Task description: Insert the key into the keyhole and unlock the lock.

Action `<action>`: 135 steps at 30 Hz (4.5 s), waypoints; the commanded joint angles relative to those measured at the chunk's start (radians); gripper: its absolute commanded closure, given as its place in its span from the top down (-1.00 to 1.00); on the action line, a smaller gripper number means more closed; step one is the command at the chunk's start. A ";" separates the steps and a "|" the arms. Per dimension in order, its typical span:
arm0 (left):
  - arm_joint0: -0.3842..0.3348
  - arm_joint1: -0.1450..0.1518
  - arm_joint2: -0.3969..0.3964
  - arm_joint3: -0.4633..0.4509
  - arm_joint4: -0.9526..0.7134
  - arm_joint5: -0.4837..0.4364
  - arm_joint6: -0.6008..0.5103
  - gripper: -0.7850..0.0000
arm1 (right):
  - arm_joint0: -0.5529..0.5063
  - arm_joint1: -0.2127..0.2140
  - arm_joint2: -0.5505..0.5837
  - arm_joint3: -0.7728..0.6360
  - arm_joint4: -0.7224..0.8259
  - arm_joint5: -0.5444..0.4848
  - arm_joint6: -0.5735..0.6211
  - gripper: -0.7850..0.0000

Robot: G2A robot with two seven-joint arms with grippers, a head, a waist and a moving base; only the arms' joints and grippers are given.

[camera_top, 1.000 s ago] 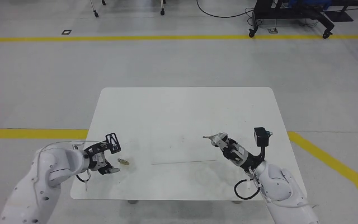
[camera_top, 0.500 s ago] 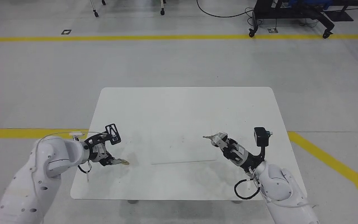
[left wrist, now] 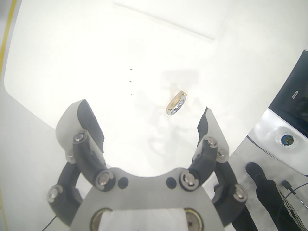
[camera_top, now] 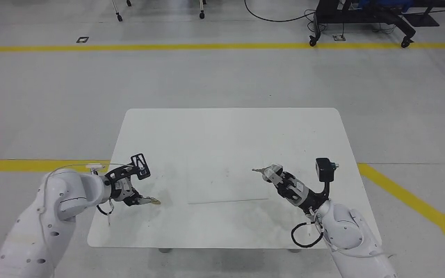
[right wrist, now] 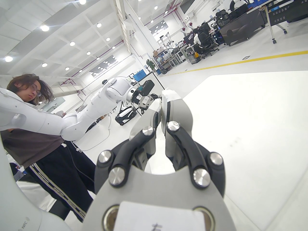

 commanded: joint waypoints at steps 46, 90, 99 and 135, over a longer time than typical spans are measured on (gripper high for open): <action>-0.553 0.218 0.884 0.022 -0.304 0.242 -0.270 -0.44 | 0.000 0.000 0.000 0.000 0.000 0.000 0.000 -1.00; -0.707 0.112 1.103 0.218 -0.380 0.197 -0.225 -0.71 | 0.000 0.000 0.000 0.000 0.000 0.000 0.000 -1.00; -0.709 0.111 1.113 0.190 -0.382 0.199 -0.226 -0.20 | 0.000 0.000 0.000 0.000 0.000 0.000 0.000 -1.00; -0.692 0.224 0.930 0.096 -0.616 0.095 0.051 -1.00 | 0.000 0.000 0.000 0.000 0.000 0.000 0.000 -1.00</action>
